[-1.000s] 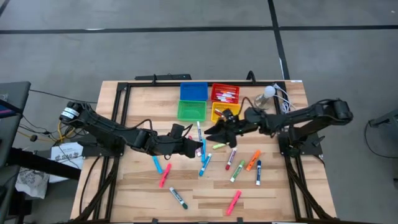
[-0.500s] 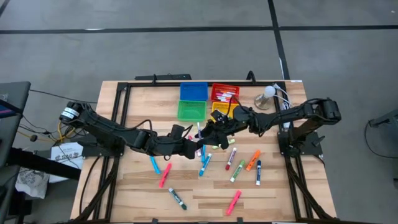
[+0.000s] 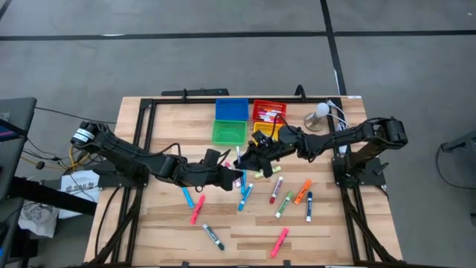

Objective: Pick & Place Markers
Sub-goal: Put the small purple marker into the yellow basket

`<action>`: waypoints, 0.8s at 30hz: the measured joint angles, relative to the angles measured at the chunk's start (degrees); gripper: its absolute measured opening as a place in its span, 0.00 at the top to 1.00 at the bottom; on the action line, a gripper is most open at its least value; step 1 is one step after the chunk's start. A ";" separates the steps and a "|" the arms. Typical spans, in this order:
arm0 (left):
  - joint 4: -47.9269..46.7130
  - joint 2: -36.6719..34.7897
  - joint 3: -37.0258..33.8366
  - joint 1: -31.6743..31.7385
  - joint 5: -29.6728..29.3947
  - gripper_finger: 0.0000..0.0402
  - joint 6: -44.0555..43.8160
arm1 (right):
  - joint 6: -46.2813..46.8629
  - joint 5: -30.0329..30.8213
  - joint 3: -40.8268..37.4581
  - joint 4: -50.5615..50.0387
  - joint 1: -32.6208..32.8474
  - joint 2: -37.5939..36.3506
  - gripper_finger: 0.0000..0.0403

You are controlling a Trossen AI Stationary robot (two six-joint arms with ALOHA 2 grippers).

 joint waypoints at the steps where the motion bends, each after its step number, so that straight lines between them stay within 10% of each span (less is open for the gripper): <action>1: 0.01 0.00 0.00 0.00 -0.09 0.90 0.00 | 0.00 -0.05 0.00 -0.05 -0.24 0.00 0.74; 8: -0.02 0.00 -0.02 0.02 -0.15 0.88 0.22 | 0.04 -0.39 0.00 0.15 -0.97 0.00 0.94; 24: -0.16 0.02 -0.20 -0.26 2.25 0.67 0.90 | -2.62 -0.39 0.00 -1.26 -1.15 -0.16 0.94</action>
